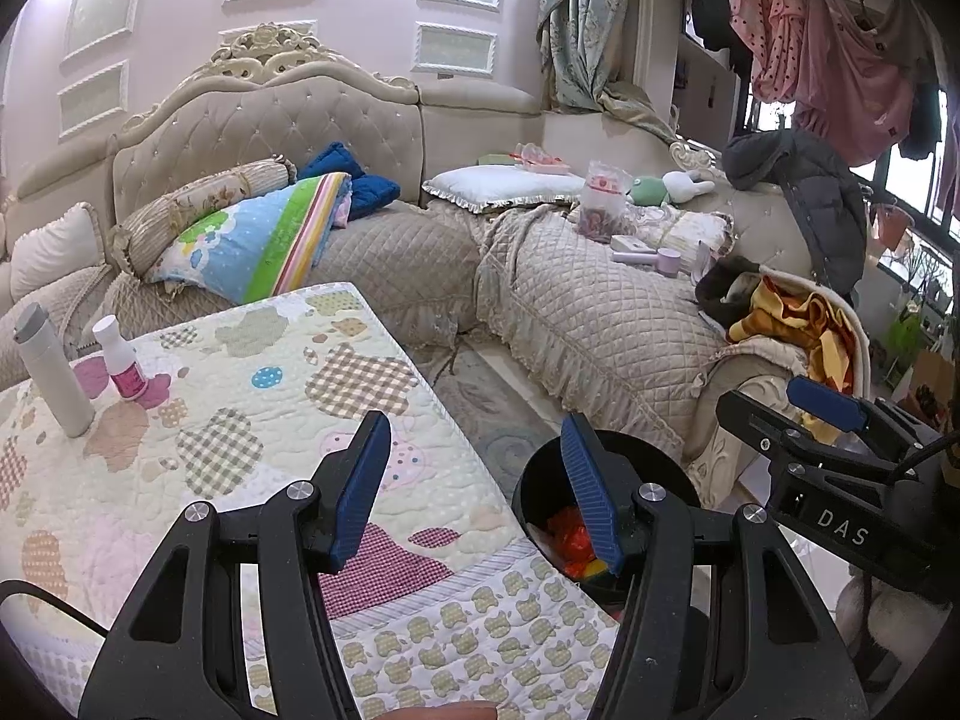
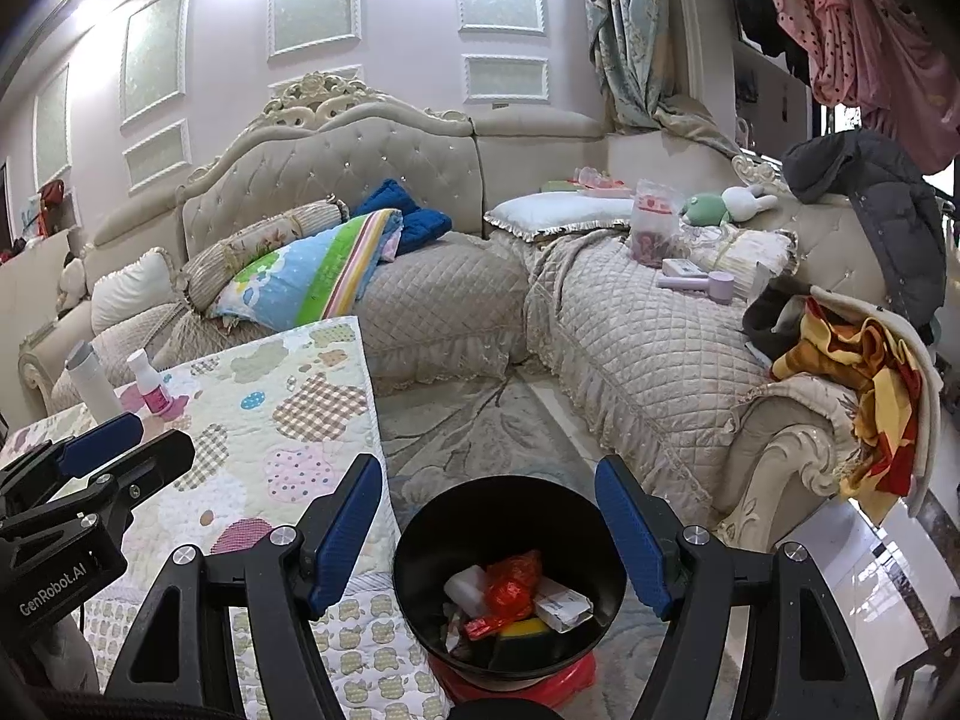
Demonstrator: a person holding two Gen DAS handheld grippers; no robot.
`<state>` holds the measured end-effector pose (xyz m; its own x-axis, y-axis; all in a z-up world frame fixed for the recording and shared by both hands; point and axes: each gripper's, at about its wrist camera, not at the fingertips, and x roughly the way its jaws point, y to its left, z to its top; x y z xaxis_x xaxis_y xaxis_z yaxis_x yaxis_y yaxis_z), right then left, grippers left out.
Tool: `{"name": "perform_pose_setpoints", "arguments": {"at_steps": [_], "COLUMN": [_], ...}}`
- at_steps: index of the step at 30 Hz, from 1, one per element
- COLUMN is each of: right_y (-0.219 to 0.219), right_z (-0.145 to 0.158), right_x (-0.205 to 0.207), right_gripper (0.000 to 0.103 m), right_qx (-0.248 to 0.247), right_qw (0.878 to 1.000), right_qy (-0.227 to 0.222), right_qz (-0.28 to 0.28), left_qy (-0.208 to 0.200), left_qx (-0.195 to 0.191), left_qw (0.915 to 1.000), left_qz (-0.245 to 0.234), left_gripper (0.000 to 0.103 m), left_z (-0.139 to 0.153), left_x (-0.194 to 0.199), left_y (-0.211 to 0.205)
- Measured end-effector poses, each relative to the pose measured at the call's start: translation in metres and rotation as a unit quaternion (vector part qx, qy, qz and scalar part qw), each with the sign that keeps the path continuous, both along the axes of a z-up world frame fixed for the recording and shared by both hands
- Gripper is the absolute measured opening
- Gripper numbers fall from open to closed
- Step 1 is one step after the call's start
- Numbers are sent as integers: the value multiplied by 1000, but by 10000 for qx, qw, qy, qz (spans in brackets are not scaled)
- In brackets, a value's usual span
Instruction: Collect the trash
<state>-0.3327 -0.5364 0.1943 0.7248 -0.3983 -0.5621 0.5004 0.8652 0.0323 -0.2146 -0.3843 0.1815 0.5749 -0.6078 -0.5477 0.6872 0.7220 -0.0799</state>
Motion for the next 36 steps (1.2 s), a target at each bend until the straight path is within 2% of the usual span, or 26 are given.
{"name": "perform_pose_setpoints", "arguments": {"at_steps": [36], "right_y": [-7], "right_z": [-8], "right_x": [4], "right_gripper": [73], "right_qx": [46], "right_qw": [9999], "right_qy": [140], "right_qz": [-41], "left_qy": [157], "left_qx": [72], "left_qw": [9998], "left_qz": [-66], "left_gripper": [58], "left_z": [-10], "left_x": [6], "left_y": [-4]}}
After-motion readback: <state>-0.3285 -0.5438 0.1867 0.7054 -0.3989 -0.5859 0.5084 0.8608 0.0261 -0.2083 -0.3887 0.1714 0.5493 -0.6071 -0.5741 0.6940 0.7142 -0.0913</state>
